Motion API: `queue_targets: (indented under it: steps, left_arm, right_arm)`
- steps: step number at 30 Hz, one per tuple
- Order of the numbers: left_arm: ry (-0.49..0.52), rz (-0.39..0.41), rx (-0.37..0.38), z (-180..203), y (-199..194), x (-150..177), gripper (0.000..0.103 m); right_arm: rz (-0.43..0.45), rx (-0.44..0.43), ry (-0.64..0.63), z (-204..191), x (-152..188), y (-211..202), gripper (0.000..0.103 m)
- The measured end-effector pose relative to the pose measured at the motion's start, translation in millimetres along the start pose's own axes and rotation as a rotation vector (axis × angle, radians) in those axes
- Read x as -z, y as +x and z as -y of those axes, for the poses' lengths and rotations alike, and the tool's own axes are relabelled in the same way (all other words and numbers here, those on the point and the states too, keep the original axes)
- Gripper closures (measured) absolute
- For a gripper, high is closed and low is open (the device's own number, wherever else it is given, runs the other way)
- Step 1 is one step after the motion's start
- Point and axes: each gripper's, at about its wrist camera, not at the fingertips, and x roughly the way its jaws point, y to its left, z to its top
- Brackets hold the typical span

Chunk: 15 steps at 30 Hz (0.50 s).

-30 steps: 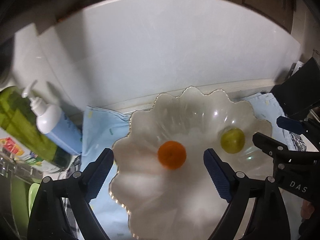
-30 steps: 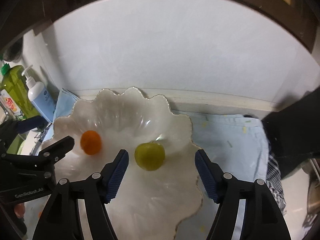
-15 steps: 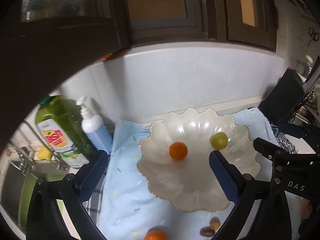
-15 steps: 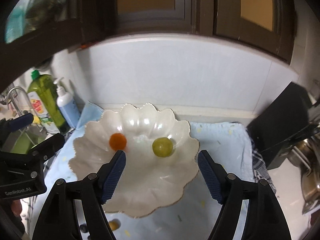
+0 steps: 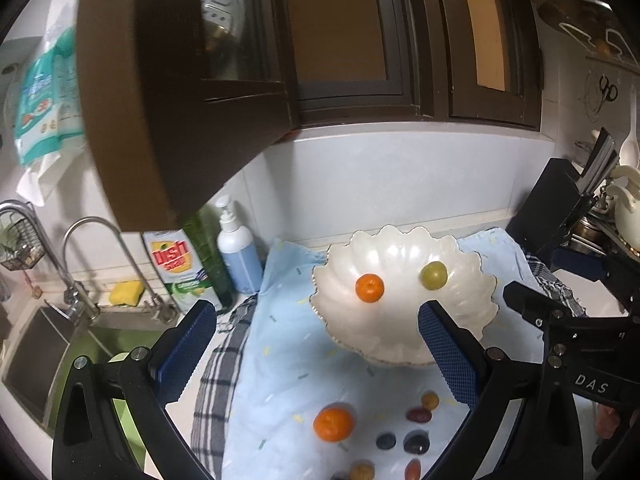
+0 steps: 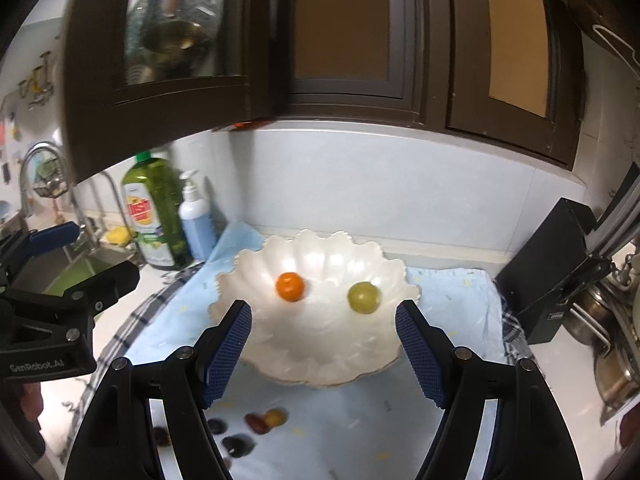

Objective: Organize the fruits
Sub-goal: 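Withdraw both tools from the bowl back toward the remaining fruits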

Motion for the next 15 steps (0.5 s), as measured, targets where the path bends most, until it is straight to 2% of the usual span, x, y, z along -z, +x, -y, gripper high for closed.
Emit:
queue_targets:
  steps: [5, 15]
  left_arm:
    - [-0.002, -0.001, 0.0, -5.2, -18.7, 17.2, 0.0]
    - [-0.005, -0.024, 0.013, -21.8, -44.3, 56.3, 0.0]
  right_arm:
    - [0.007, -0.05, -0.003, -14.3, 13.9, -11.9, 0.028]
    - [0.025, -0.085, -0.031, -44.9, 40.8, -32.7, 0.028]
